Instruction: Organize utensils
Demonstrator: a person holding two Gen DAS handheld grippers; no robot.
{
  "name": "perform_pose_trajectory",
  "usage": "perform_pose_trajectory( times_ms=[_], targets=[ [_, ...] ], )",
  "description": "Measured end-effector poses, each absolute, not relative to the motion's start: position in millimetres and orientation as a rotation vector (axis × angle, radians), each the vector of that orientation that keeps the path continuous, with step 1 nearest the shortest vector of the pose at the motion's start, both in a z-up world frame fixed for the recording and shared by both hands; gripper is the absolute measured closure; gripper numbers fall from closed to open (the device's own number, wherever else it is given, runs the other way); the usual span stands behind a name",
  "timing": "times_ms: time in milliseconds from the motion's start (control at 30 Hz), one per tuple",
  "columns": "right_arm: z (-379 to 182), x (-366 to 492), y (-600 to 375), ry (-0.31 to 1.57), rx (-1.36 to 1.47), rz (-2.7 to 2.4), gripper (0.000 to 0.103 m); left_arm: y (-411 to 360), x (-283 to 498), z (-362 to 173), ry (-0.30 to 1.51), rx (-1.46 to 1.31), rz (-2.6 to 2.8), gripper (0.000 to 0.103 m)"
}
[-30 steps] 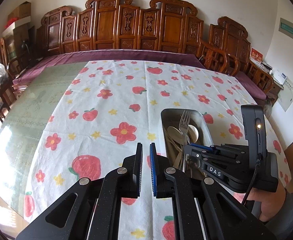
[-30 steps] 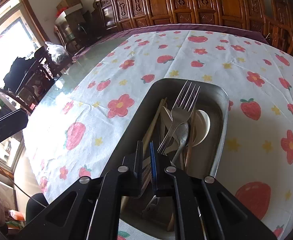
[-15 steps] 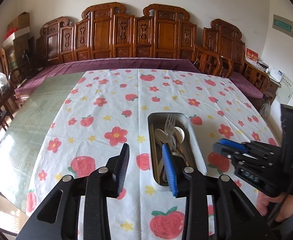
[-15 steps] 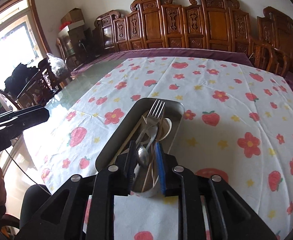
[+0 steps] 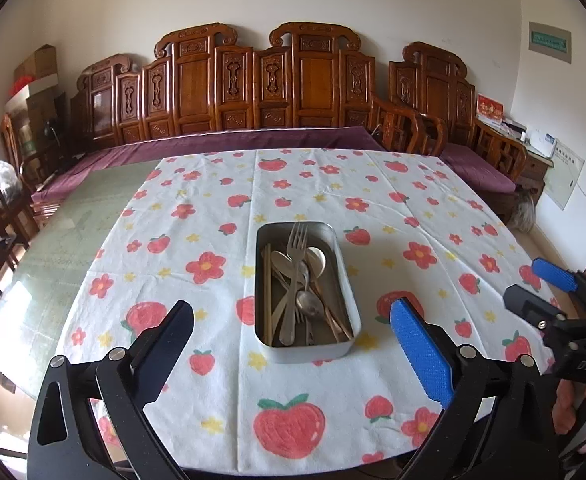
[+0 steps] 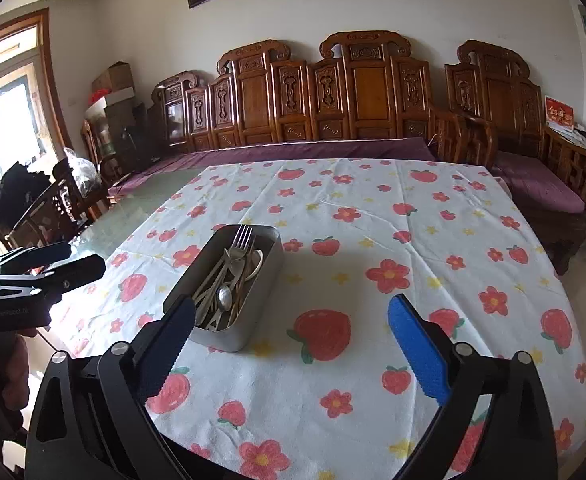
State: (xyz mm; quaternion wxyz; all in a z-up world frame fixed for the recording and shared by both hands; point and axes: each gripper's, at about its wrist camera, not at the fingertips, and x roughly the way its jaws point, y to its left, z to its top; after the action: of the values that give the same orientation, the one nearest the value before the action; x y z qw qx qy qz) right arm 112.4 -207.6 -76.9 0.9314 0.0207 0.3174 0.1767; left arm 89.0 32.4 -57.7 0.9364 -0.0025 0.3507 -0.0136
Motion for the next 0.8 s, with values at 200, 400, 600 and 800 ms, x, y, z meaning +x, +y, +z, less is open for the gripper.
perform_pose_trajectory(
  times_ms=[200,400,600,800],
  targets=[
    [-65,94,-223,0.619,0.029,0.314,0.003,17,76,-52,0.715,0.0,-0.027,0.008],
    [-42,79,-229,0.566,0.022,0.283,0.003,7,64,-31,0.674,0.007,-0.036,0.008],
    [-12,62,-233,0.498,0.02,0.276,0.003,1,50,-3,0.611,0.004,-0.046,0.008],
    [19,47,-235,0.43,0.013,0.265,0.003,-2,36,29,0.541,-0.007,-0.048,0.008]
  ],
)
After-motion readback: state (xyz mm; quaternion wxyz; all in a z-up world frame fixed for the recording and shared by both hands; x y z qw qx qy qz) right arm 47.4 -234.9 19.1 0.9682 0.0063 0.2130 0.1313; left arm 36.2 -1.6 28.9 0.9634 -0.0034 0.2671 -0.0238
